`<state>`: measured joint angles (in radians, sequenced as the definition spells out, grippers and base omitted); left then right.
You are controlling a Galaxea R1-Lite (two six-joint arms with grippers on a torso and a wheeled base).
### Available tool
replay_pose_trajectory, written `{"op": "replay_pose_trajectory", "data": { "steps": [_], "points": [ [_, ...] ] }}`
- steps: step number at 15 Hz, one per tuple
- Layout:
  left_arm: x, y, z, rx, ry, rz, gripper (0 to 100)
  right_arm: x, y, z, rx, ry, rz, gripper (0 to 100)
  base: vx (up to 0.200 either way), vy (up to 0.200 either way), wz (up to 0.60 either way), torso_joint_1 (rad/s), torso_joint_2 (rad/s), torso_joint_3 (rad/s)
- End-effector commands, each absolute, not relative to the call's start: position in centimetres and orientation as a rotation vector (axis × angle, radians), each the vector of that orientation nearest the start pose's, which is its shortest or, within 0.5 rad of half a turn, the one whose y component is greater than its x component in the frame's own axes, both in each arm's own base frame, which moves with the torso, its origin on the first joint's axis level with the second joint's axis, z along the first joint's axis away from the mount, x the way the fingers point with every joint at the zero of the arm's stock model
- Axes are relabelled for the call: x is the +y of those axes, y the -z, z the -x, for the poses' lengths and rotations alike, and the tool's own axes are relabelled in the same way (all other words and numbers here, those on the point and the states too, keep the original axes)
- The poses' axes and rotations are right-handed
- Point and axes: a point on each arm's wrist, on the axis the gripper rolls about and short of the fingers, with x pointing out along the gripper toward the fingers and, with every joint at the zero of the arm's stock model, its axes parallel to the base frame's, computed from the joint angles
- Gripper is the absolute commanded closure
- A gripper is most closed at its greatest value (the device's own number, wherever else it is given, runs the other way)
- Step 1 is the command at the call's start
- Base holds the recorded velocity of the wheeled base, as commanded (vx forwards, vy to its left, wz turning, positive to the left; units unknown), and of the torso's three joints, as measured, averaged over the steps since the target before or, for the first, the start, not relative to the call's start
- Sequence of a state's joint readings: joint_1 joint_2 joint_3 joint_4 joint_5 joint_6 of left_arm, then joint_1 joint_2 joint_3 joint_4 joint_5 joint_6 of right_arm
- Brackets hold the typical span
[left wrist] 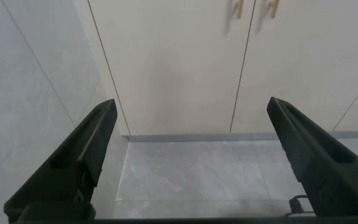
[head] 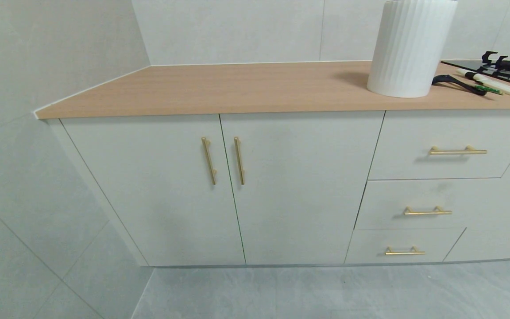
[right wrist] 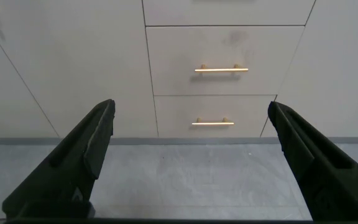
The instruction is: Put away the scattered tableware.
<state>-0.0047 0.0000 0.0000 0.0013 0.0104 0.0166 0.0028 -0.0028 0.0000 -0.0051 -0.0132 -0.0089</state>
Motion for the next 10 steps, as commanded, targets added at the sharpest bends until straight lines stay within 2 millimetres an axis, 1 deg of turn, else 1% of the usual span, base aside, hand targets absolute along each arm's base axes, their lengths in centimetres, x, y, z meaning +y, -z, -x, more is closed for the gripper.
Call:
{"op": "replay_pose_trajectory", "data": {
  "steps": [1, 10],
  "points": [
    [0.04, -7.55, 2.28, 0.000, -0.008, -0.003, 0, -0.04, -7.60, 2.28, -0.005, 0.012, 0.009, 0, 0.000, 0.000, 0.00, 0.000, 0.00, 0.000],
    [0.04, -7.54, 2.27, 0.003, -0.009, -0.002, 0, -0.03, -7.61, 2.28, -0.006, 0.011, 0.006, 0, 0.000, 0.000, 0.00, 0.000, 0.00, 0.000]
  ]
}}
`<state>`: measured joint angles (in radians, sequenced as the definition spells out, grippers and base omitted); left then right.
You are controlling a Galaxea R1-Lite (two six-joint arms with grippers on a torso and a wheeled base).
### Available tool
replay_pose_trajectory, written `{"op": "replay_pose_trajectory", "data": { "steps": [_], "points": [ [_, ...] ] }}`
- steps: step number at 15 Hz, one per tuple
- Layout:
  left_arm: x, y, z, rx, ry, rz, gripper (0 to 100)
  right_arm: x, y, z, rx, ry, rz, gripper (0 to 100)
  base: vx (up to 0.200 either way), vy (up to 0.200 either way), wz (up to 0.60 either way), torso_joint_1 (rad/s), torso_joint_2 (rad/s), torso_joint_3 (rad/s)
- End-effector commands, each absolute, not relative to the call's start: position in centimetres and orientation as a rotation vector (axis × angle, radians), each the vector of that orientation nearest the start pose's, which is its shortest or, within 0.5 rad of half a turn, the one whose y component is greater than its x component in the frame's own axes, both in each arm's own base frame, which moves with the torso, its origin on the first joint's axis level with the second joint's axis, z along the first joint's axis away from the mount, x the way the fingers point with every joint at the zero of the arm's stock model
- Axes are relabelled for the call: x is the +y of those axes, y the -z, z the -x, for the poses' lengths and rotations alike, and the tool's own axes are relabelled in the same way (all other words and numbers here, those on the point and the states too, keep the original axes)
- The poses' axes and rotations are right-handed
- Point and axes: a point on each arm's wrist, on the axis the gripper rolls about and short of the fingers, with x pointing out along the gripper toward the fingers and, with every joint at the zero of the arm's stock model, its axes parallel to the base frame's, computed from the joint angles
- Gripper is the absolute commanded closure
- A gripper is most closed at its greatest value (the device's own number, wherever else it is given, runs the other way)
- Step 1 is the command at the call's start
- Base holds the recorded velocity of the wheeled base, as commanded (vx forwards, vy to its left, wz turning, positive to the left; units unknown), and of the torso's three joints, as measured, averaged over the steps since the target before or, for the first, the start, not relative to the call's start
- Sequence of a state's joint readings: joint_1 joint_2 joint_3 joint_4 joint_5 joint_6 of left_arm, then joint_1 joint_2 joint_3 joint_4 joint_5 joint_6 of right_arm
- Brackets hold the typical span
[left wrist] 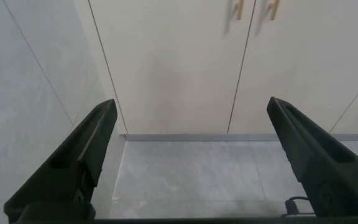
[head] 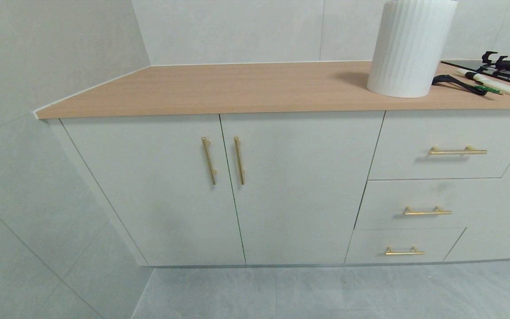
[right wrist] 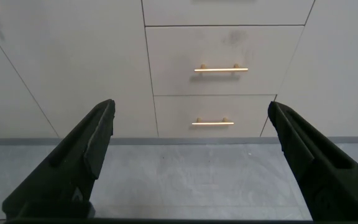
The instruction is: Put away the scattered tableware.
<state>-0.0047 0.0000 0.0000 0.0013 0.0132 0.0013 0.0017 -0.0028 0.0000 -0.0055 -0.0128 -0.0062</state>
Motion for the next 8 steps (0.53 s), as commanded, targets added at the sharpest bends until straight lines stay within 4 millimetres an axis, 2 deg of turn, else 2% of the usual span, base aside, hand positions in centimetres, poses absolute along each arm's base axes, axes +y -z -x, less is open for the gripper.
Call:
{"op": "replay_pose_trajectory", "data": {
  "steps": [1, 8],
  "points": [
    [0.04, -7.53, 2.28, 0.002, -0.009, -0.002, 0, -0.03, -7.60, 2.28, -0.005, 0.009, 0.006, 0, 0.000, 0.000, 0.00, 0.000, 0.00, 0.000],
    [0.04, -7.53, 2.28, 0.002, -0.009, 0.000, 0, -0.04, -7.61, 2.28, -0.006, 0.011, 0.005, 0, 0.000, -0.200, 0.00, 0.002, 0.00, 0.000]
  ]
}}
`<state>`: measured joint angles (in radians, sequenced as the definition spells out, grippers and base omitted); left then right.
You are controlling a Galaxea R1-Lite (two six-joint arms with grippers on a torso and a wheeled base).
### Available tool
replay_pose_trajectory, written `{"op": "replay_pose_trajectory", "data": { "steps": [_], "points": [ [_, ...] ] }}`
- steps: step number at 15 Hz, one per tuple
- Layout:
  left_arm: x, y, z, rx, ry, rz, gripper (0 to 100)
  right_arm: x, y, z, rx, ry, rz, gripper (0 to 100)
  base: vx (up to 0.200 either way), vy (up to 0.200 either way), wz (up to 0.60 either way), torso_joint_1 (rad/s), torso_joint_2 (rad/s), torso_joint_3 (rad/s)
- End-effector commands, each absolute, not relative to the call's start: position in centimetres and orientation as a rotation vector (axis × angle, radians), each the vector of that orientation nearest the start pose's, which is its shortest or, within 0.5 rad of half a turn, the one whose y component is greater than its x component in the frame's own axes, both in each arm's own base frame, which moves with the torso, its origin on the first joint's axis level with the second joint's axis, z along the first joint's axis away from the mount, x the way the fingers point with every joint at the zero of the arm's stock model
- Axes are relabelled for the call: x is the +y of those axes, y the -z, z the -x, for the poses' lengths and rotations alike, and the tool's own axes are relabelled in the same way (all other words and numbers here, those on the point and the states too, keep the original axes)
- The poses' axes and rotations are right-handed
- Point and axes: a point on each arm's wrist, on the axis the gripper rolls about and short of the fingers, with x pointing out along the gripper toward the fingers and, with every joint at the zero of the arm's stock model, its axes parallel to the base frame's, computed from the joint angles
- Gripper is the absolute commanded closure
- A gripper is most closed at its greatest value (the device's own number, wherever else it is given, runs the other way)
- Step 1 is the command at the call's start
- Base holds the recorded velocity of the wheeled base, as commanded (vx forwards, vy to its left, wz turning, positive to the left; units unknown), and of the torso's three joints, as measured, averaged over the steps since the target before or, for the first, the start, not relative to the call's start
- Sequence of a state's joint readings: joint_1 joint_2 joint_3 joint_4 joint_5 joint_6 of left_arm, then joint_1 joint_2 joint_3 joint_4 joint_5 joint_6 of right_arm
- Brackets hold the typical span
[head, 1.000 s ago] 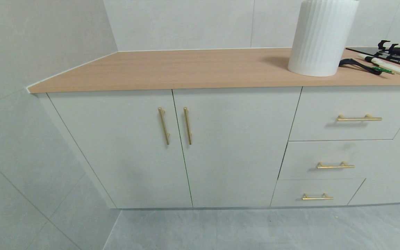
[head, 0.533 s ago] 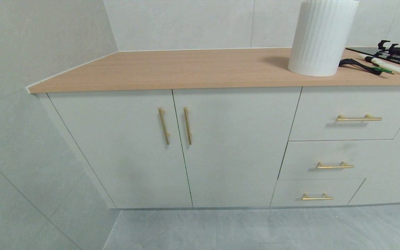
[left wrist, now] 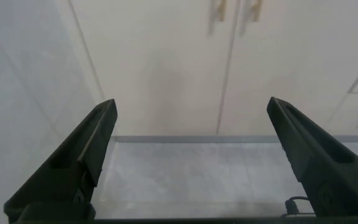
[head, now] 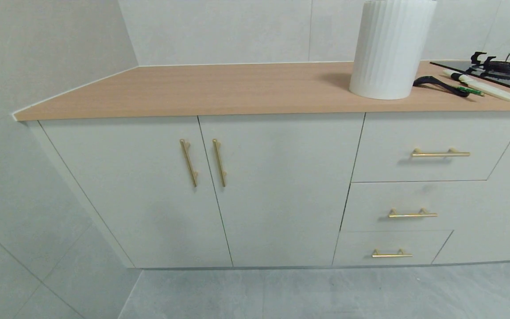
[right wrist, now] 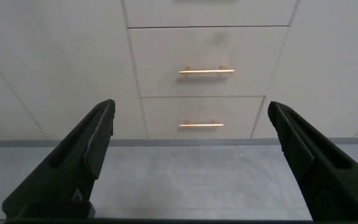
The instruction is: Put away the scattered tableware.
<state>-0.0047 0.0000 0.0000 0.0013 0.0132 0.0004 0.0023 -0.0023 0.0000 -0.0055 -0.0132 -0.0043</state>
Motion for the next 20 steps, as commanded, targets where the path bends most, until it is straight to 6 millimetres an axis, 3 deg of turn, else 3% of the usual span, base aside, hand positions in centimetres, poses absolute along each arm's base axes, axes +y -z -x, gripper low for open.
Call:
{"op": "replay_pose_trajectory", "data": {
  "steps": [1, 9, 18, 20],
  "points": [
    [0.04, -7.54, 2.27, 0.003, -0.009, 0.000, 0, -0.04, -7.61, 2.28, -0.006, 0.011, 0.005, 0, 0.000, -0.200, 0.00, 0.002, 0.00, 0.007],
    [0.04, -7.53, 2.28, 0.002, -0.009, 0.000, 0, -0.04, -7.61, 2.28, -0.006, 0.011, 0.003, 0, 0.000, -0.200, 0.00, 0.004, 0.00, 0.003],
    [0.04, -7.54, 2.27, 0.003, -0.009, -0.003, 0, -0.03, -7.61, 2.28, -0.006, 0.012, 0.003, 0, 0.000, 0.000, 0.00, 0.000, 0.00, 0.000],
    [0.04, -7.54, 2.27, 0.003, -0.009, -0.003, 0, -0.04, -7.61, 2.28, -0.006, 0.012, 0.003, 0, 0.200, 0.000, 0.00, 0.005, 0.00, 0.002]
  ]
}}
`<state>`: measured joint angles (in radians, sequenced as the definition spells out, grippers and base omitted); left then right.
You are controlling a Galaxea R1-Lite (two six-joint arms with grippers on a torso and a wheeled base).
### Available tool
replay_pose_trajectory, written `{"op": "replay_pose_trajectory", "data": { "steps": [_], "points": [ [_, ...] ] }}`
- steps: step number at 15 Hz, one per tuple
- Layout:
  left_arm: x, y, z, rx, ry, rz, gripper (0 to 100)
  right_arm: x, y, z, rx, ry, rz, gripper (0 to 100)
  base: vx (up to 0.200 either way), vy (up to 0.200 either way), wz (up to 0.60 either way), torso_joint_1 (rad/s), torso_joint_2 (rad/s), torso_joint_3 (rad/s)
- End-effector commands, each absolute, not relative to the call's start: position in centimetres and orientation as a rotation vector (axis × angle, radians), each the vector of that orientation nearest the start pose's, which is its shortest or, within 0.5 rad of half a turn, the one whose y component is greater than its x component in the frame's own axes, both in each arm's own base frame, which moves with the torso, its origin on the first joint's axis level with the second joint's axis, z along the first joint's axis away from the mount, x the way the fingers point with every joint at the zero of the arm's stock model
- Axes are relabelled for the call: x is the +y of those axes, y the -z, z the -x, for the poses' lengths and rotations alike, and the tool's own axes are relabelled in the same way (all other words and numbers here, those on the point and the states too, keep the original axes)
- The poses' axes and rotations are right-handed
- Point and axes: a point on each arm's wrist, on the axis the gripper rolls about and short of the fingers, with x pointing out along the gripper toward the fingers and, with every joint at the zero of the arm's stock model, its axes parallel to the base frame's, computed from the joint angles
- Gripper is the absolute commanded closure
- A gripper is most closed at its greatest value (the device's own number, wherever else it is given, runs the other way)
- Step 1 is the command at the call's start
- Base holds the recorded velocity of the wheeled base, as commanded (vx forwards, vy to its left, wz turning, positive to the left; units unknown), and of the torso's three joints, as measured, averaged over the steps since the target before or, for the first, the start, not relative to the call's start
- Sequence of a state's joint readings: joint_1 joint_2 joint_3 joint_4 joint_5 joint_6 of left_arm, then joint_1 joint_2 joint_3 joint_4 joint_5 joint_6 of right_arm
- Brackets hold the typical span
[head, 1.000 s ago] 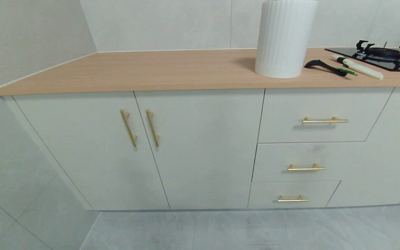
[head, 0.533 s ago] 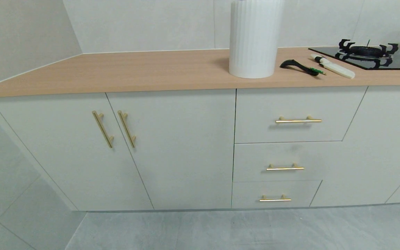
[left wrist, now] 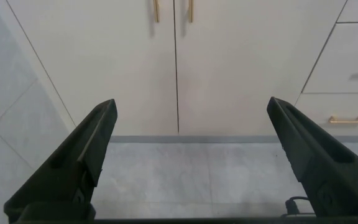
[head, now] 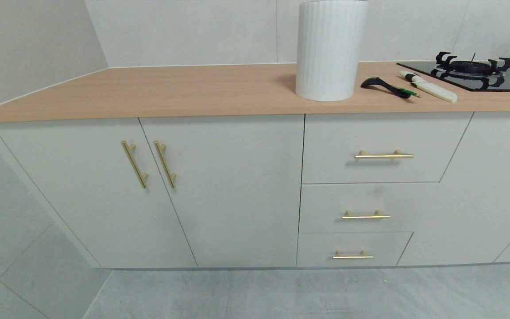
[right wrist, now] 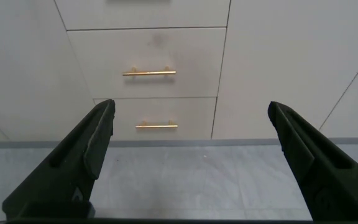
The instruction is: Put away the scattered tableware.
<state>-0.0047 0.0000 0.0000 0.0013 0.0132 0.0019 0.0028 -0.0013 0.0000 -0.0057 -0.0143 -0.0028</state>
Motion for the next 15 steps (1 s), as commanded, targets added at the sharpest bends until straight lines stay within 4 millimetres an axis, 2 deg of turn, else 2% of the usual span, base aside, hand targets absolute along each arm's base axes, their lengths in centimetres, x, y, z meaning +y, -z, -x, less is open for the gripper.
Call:
{"op": "replay_pose_trajectory", "data": {
  "steps": [1, 15],
  "points": [
    [0.04, -7.54, 2.27, 0.003, -0.009, -0.003, 0, -0.04, -7.61, 2.28, -0.006, 0.011, 0.003, 0, 0.200, 0.000, 0.00, -0.007, 0.00, 0.002],
    [0.04, -7.53, 2.28, 0.002, -0.009, -0.002, 0, -0.03, -7.61, 2.28, -0.006, 0.012, 0.006, 0, 0.000, 0.000, -0.04, 0.000, 0.00, 0.001]
  ]
}}
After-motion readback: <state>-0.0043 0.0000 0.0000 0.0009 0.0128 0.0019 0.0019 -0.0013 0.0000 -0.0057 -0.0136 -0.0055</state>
